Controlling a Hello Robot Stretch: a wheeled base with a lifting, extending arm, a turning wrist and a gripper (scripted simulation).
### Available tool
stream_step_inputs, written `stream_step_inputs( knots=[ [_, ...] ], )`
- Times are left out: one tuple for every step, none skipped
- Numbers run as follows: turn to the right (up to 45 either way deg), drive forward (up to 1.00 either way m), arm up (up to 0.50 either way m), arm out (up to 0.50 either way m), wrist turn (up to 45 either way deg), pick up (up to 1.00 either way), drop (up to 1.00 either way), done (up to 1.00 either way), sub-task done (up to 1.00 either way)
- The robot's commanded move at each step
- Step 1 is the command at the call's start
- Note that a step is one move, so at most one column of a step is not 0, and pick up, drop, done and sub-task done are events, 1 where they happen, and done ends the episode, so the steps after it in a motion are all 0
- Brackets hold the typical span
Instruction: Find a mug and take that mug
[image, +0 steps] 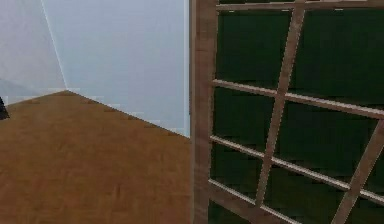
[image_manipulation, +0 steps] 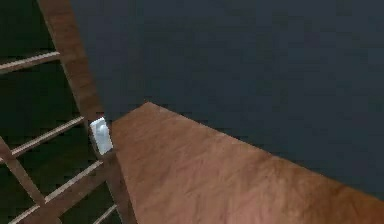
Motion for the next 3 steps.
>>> stream_step_inputs(
  knots=[
    [-6.0, 0.0, 0.0, 0.0, 0.0, 0.0, 0.0, 0.0, 0.0],
    [0.0, 0.45, 0.0, 0.0, 0.0, 0.0, 0.0, 0.0, 0.0],
    [-45.0, 0.0, 0.0, 0.0, 0.0, 0.0, 0.0, 0.0, 0.0]
  ],
)
